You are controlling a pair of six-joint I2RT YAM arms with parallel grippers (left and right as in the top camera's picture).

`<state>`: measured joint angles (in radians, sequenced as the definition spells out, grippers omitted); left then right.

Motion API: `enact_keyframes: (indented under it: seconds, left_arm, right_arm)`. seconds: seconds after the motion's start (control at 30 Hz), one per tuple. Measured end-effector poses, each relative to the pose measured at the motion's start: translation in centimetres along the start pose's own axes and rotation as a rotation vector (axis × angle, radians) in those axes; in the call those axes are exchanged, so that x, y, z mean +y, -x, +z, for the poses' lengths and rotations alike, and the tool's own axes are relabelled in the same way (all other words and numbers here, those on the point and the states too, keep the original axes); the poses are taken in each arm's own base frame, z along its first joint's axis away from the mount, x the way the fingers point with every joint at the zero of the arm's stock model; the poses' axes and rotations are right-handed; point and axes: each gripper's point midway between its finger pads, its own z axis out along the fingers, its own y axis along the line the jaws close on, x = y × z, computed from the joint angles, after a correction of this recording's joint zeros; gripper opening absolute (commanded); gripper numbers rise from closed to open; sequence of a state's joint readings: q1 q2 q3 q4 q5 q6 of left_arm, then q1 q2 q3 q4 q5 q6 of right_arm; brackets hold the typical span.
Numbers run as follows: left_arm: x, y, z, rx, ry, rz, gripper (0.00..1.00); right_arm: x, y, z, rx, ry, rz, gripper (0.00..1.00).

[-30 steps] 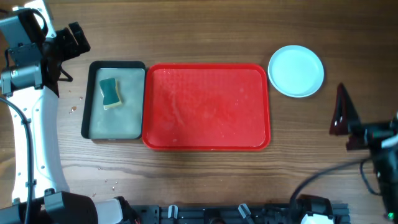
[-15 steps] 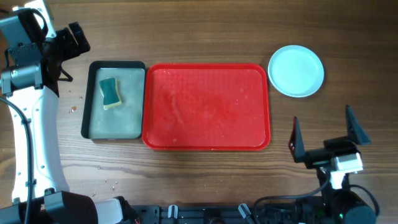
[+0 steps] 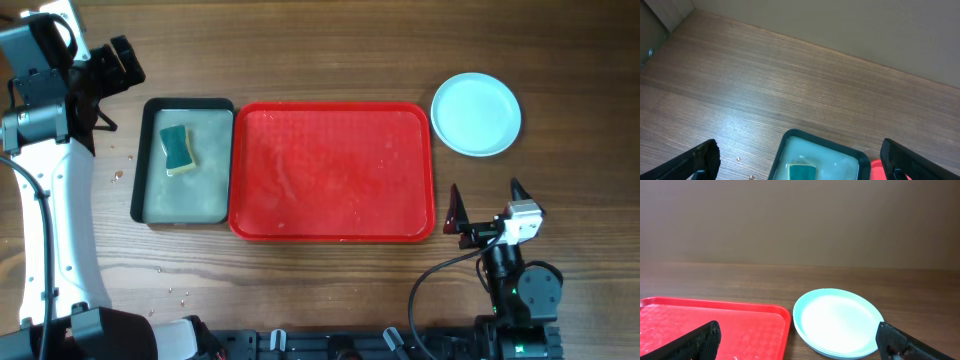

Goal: Clean dirty plates on tray and stack at the side

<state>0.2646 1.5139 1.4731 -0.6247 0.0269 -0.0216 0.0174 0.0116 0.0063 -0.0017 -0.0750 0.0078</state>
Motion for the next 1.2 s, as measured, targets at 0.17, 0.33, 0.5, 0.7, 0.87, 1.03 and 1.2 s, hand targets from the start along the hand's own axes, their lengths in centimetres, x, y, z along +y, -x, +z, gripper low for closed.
enact_keyframes:
  seconds: [0.17,0.33,0.5,0.7,0.87,1.03,1.2]
  left_arm:
    - [0.0,0.0,0.0,0.0,0.0,0.0,1.0]
    - [0.0,0.0,0.0,0.0,0.0,0.0,1.0]
    - [0.0,0.0,0.0,0.0,0.0,0.0,1.0]
    - [0.0,0.0,0.0,0.0,0.0,0.0,1.0]
    - [-0.1,-1.0,0.0,0.04,0.0,0.002,1.0]
    - [-4.9,-2.3,-3.9,0.063,-0.089,0.078,1.0]
    - [-8.4,0.9,-15.7,-0.202,-0.22,0.128,1.0]
  right_arm:
    - [-0.1,0.0,0.0,0.0,-0.006,0.003,1.0]
    - [-0.1,0.0,0.0,0.0,-0.006,0.003,1.0]
    - [-0.1,0.0,0.0,0.0,-0.006,0.003,1.0]
    - [-0.1,0.0,0.0,0.0,-0.006,0.003,1.0]
    - [-0.1,0.0,0.0,-0.001,-0.006,0.004,1.0]
    - [-0.1,0.0,0.0,-0.001,-0.006,0.004,1.0]
    - [-0.1,0.0,0.0,-0.001,-0.006,0.007,1.0]
